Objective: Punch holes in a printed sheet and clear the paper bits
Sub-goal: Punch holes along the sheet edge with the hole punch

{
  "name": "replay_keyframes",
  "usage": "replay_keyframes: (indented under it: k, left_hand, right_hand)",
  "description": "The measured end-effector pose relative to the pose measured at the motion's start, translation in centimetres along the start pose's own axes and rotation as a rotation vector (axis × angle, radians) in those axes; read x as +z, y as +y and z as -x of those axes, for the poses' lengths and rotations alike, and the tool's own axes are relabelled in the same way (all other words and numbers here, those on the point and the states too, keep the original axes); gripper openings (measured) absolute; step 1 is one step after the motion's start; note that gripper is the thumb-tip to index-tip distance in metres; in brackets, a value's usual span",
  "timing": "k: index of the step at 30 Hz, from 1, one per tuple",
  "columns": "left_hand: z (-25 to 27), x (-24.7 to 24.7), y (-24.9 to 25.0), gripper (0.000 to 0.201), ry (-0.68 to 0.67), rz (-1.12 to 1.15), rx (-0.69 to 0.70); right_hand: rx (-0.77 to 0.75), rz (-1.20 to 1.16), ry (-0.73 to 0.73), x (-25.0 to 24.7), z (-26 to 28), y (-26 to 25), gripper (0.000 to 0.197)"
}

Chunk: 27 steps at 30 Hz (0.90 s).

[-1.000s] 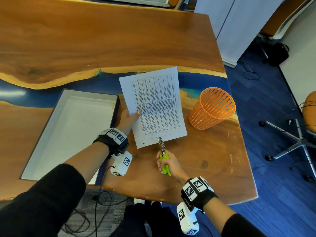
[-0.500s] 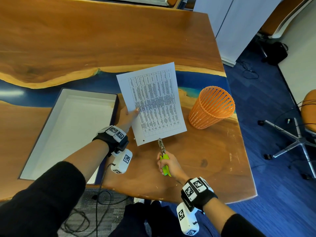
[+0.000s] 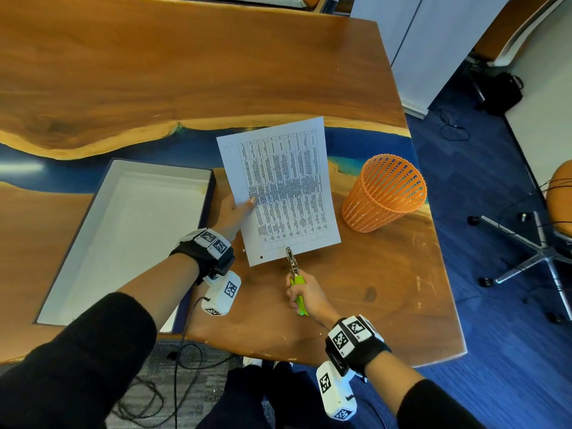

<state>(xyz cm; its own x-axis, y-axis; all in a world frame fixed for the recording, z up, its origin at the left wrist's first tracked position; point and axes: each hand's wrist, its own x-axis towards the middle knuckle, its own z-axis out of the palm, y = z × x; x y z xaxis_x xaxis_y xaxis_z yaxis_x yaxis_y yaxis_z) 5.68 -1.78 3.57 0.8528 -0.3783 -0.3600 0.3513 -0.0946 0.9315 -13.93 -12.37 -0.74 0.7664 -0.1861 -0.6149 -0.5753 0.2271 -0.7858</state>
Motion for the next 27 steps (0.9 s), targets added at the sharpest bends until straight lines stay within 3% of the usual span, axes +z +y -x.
replay_keyframes:
  k: [27]
  left_hand:
    - [-0.8, 0.04, -0.76, 0.042, -0.043, -0.005, 0.007]
  right_hand:
    - [0.091, 0.049, 0.092, 0.56, -0.28, 0.21, 0.027]
